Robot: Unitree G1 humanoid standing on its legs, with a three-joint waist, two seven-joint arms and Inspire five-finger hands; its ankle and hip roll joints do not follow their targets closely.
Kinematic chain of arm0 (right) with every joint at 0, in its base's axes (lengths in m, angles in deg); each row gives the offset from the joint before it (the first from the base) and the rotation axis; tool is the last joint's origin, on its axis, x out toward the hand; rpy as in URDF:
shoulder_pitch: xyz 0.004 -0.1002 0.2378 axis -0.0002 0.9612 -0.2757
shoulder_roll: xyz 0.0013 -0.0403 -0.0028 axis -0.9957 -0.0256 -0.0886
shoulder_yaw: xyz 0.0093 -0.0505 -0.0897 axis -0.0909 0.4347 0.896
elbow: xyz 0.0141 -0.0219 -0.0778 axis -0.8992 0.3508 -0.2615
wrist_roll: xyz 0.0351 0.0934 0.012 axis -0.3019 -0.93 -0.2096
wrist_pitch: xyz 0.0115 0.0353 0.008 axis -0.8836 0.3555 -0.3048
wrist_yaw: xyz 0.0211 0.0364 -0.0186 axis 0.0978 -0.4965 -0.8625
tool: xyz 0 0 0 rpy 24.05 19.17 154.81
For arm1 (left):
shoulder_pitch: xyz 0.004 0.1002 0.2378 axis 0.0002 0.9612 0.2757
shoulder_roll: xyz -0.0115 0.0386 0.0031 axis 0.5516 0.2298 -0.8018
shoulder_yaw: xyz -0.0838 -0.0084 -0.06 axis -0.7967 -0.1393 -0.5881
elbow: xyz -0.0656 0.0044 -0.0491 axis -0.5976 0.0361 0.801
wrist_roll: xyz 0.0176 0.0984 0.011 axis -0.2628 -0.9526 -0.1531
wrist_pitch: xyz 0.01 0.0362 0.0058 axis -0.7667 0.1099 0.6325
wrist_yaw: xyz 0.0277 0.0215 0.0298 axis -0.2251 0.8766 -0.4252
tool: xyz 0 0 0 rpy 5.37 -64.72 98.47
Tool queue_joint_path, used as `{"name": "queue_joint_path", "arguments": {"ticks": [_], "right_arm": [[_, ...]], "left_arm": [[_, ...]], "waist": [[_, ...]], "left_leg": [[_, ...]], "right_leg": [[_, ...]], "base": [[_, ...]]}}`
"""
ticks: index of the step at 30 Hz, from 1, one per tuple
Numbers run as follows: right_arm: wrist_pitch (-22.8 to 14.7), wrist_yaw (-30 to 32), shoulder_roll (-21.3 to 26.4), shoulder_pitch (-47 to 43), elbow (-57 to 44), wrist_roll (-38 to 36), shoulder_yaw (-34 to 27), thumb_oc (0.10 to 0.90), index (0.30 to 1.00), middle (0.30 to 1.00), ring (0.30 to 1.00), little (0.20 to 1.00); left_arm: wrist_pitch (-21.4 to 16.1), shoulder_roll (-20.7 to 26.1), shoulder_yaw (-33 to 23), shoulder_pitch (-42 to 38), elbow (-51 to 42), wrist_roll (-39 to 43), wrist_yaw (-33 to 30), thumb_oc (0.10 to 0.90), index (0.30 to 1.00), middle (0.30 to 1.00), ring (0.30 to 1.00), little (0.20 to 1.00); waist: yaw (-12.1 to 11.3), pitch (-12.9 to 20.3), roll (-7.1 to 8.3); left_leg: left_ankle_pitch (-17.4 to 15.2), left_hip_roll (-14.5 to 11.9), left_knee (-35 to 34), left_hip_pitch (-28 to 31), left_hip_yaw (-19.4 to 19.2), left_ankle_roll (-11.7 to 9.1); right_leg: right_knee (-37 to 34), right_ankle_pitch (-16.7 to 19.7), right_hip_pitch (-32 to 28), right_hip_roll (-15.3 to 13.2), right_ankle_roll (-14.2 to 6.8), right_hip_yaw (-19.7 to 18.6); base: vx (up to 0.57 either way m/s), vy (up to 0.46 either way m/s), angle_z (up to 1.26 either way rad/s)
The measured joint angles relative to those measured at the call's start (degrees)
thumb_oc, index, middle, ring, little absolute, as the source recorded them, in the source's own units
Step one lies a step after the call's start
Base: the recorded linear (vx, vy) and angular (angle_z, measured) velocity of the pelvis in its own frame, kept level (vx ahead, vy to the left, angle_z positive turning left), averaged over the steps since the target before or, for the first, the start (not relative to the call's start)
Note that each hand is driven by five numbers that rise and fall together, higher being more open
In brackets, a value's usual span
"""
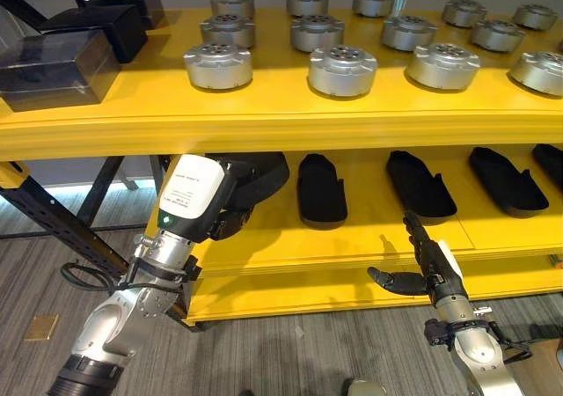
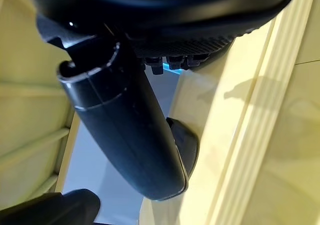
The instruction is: Move parts from the plastic box to the shelf.
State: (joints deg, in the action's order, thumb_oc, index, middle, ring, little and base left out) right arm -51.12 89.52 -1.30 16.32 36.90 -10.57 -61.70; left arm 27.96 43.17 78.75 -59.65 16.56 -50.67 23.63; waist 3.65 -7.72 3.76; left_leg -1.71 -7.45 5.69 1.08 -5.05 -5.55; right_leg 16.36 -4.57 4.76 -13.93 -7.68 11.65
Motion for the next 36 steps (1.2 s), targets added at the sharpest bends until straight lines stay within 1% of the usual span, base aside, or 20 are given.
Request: {"name": "queue_joint_path", "arguments": {"ticks": [4,9,10,14,17,18,19,20,23,24,26,29,30,31,33,34,36], "right_arm": [[0.1,0.0,-0.1,-0.2,0.0,0.0,0.0,0.900,1.000,1.000,1.000,1.000],[0.5,0.0,-0.7,-0.2,0.0,0.0,0.0,0.900,1.000,1.000,1.000,1.000],[0.6,0.0,-0.7,-0.1,0.0,0.0,0.0,0.900,1.000,1.000,1.000,1.000],[0.8,-0.8,-1.0,0.2,0.0,0.0,0.0,0.900,1.000,1.000,1.000,1.000],[1.0,-1.3,-1.0,0.2,0.1,0.1,0.2,0.900,1.000,1.000,1.000,1.000],[1.1,-1.4,-1.0,0.3,0.1,0.1,0.2,0.900,1.000,1.000,1.000,1.000],[1.1,-1.5,-1.0,0.3,0.1,0.1,0.2,0.900,1.000,1.000,1.000,1.000],[1.1,-1.6,-0.9,0.3,0.1,0.1,0.2,0.900,1.000,1.000,1.000,1.000],[1.2,-2.0,-0.9,0.4,0.2,0.6,0.2,0.900,1.000,1.000,1.000,1.000],[1.2,-2.2,-0.9,0.4,0.2,0.7,0.2,0.900,1.000,1.000,1.000,1.000],[1.2,-2.7,-0.5,0.6,0.3,0.7,0.4,0.900,1.000,1.000,1.000,1.000],[1.0,-3.3,-0.4,1.0,0.3,0.6,0.9,0.900,1.000,1.000,1.000,1.000],[0.9,-3.7,-0.2,1.6,0.3,0.6,1.5,0.900,1.000,1.000,1.000,1.000],[0.9,-3.9,0.2,1.8,0.3,0.6,2.0,0.900,1.000,1.000,1.000,1.000],[0.6,-4.4,0.7,2.6,0.3,0.6,2.6,0.900,1.000,1.000,1.000,1.000],[0.6,-4.4,0.7,3.0,0.3,0.6,2.6,0.900,1.000,1.000,1.000,1.000],[0.4,-4.4,0.7,3.9,0.3,0.6,2.6,0.900,1.000,1.000,1.000,1.000]], "left_arm": [[0.0,-0.1,-0.8,0.2,0.0,0.0,0.0,0.400,0.300,0.300,0.300,0.300],[1.0,-0.1,-2.2,1.8,0.0,0.0,0.0,0.400,0.300,0.300,0.300,0.300],[1.2,-0.2,-2.2,1.9,0.0,0.0,0.0,0.400,0.300,0.300,0.300,0.300],[1.6,-0.3,-2.2,1.9,0.2,-0.1,0.0,0.400,0.300,0.300,0.300,0.300],[2.2,-0.3,-2.1,1.6,4.0,-0.2,-1.0,0.400,0.300,0.300,0.300,0.300],[2.6,-0.2,-2.1,1.5,5.9,-0.9,-1.3,0.400,0.300,0.300,0.300,0.300],[3.1,0.2,-2.1,1.3,7.4,-1.2,-1.3,0.400,0.300,0.300,0.300,0.300],[3.8,0.6,-1.5,0.0,11.1,-2.9,-1.5,0.400,0.300,0.300,0.300,0.300],[4.5,5.4,3.4,-3.3,17.6,-5.4,-1.7,0.400,0.300,0.300,0.300,0.300],[4.6,6.2,3.8,-3.4,18.5,-6.3,-1.6,0.400,0.300,0.300,0.300,0.300],[3.9,11.2,9.1,-6.8,23.5,-9.1,-1.7,0.400,0.300,0.300,0.300,0.300],[3.3,14.0,11.8,-9.0,28.4,-11.7,-2.0,0.400,0.300,0.300,0.300,0.300],[2.8,16.9,16.6,-12.6,32.4,-12.7,-2.1,0.400,0.300,0.300,0.300,0.300],[2.8,18.0,18.8,-14.7,35.0,-14.0,-2.1,0.400,0.300,0.300,0.300,0.300],[3.5,18.7,20.2,-16.5,38.2,-14.8,-2.1,0.400,0.300,0.300,0.300,0.300],[3.7,18.9,20.5,-16.7,38.4,-14.8,-2.1,0.400,0.300,0.300,0.300,0.300],[3.0,20.8,24.2,-18.8,38.4,-16.4,-2.3,0.400,0.300,0.300,0.300,0.300]], "waist": [[0.0,0.0,1.21],[0.2,0.1,1.90],[0.8,0.2,2.10],[1.1,0.9,3.05],[1.1,1.1,3.22],[1.3,1.8,3.18],[1.6,2.2,3.22],[2.3,2.9,3.37],[2.6,3.5,3.49],[2.8,3.6,3.47],[3.4,3.7,3.45],[4.1,3.8,3.43],[4.1,3.9,3.54],[4.3,3.9,3.54],[4.3,3.8,3.50],[4.3,3.8,3.51],[4.1,3.8,3.78]], "left_leg": [[-0.5,0.3,0.3,0.2,-1.1,0.5],[-1.4,0.2,1.2,1.0,-2.9,0.7],[-1.5,0.3,1.3,1.1,-3.2,0.7],[-1.5,0.0,1.4,1.5,-3.7,0.7],[-1.8,-0.5,1.2,3.2,-4.6,0.5],[-1.9,-0.7,1.2,3.3,-5.1,0.5],[-1.9,-0.9,1.3,3.1,-5.1,0.5],[-1.9,-1.2,1.3,3.1,-5.3,0.5],[-1.9,-1.5,1.1,3.1,-5.4,0.5],[-1.9,-1.5,1.1,3.1,-5.4,0.5],[-1.7,-1.6,1.2,3.4,-5.6,0.1],[-1.6,-1.5,1.2,3.5,-5.9,0.0],[-1.6,-1.7,1.2,3.6,-6.0,0.0],[-1.6,-1.7,1.2,3.6,-6.1,0.0],[-1.6,-1.7,1.2,3.6,-6.4,0.0],[-1.6,-1.7,1.2,3.6,-6.6,0.0],[-1.6,-1.7,1.2,3.6,-6.8,0.0]], "right_leg": [[-1.5,1.1,-0.2,0.1,-0.3,-1.0],[-2.3,1.9,-0.5,0.3,-0.6,-2.9],[-2.6,2.0,-0.6,0.3,-0.6,-3.1],[-2.9,2.2,-0.5,0.5,-0.4,-3.6],[-3.2,2.4,-1.4,1.3,-0.3,-4.7],[-3.2,2.4,-1.4,1.3,-0.3,-5.1],[-3.3,2.4,-1.4,1.4,-0.3,-5.1],[-3.3,2.5,-1.5,1.6,-0.1,-5.0],[-3.4,2.6,-1.5,2.0,0.1,-5.0],[-3.5,2.6,-1.5,2.0,0.1,-5.1],[-3.6,2.8,-1.4,2.1,0.2,-5.2],[-4.0,3.2,-1.5,2.3,0.2,-5.6],[-4.2,3.4,-1.5,2.5,0.2,-5.7],[-4.5,3.6,-1.6,2.5,0.2,-5.8],[-5.0,4.0,-1.7,2.5,0.0,-6.1],[-5.2,4.3,-1.8,2.6,0.1,-6.2],[-5.7,4.6,-1.9,2.6,0.0,-6.3]], "base": [[0.02,0.100,-0.13],[0.03,0.036,-0.20],[0.05,0.021,-0.13],[0.04,-0.006,-0.08],[0.04,-0.019,-0.20],[0.02,-0.019,-0.18],[0.02,-0.012,-0.10],[0.03,-0.017,-0.03],[0.04,-0.019,-0.02],[0.00,0.000,0.00],[0.01,-0.005,-0.02],[0.01,-0.024,-0.06],[0.00,-0.023,-0.08],[-0.01,-0.024,-0.08],[-0.01,-0.019,-0.09],[-0.01,-0.015,-0.08],[-0.01,-0.015,-0.02]]}}
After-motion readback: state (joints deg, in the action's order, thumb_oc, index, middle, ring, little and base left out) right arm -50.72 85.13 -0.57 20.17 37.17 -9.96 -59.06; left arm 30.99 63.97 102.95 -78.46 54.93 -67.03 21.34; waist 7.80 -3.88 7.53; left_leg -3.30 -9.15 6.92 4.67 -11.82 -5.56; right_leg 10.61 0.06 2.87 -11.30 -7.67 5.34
